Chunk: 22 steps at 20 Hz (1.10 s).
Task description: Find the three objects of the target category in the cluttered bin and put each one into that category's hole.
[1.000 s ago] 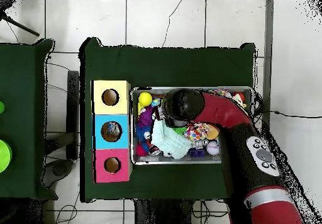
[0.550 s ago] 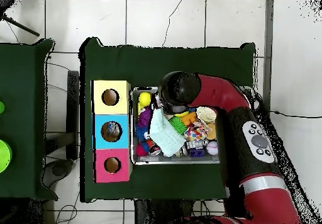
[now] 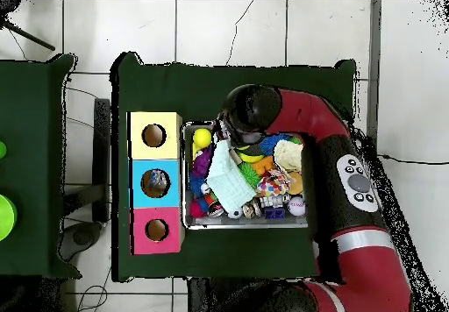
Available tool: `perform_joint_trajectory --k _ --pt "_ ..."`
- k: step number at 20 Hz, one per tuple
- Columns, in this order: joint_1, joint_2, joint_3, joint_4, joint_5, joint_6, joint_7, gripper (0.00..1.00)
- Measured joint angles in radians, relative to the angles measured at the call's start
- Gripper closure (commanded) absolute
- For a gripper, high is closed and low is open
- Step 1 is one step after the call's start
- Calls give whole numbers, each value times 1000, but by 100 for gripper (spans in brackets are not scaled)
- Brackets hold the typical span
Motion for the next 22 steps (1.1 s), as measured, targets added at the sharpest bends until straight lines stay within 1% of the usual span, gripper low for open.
perform_joint_trajectory --k 7,9,12,14,18,21,22 --pt "-36 56 22 -50 -15 16 -1 100" --pt "-54 81 24 -68 -16 25 -4 100" --pt "-74 92 31 -81 -15 54 -9 100" --pt "-85 94 35 -89 -17 70 -10 100" --pt "-109 93 35 -88 -19 72 -10 100" --pt "-132 79 35 -69 -21 72 -10 100" --pt "-151 59 35 -41 -23 72 -10 100"
